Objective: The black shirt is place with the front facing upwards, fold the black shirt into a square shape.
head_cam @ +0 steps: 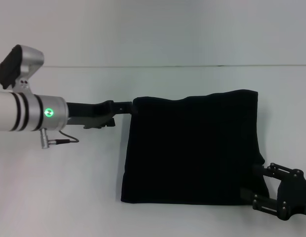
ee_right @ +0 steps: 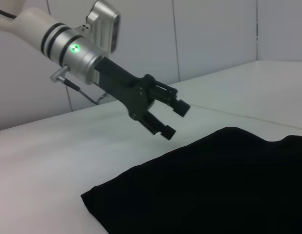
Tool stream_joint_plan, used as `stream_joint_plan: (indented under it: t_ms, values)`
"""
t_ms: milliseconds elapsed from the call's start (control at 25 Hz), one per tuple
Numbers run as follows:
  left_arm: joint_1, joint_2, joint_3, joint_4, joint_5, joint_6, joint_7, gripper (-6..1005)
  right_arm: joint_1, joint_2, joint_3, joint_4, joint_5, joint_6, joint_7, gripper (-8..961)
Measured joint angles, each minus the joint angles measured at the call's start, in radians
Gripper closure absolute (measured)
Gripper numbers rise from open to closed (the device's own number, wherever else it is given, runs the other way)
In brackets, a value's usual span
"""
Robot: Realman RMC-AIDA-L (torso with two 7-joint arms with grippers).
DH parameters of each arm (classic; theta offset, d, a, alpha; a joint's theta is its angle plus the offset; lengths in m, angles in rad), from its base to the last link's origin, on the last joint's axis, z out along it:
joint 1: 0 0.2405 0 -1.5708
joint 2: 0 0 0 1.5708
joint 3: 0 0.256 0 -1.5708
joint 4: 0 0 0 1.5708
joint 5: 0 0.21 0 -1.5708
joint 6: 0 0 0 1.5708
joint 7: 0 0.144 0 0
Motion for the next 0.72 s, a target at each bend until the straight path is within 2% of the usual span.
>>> stream_joint_plan:
  t_ms: [320, 720]
  values:
    - [-0.031, -0.052, 0.06, -0.003, 0.016, -0.105, 0.003, 53, 0.001, 0.001, -0.005, 0.007, -0.003, -0.008, 0.007, 205]
    - [-0.044, -0.071, 0.072, -0.005, 0.021, -0.137, 0.009, 54, -0.001, 0.001, -0.009, 0.008, -0.002, -0.013, 0.011, 206]
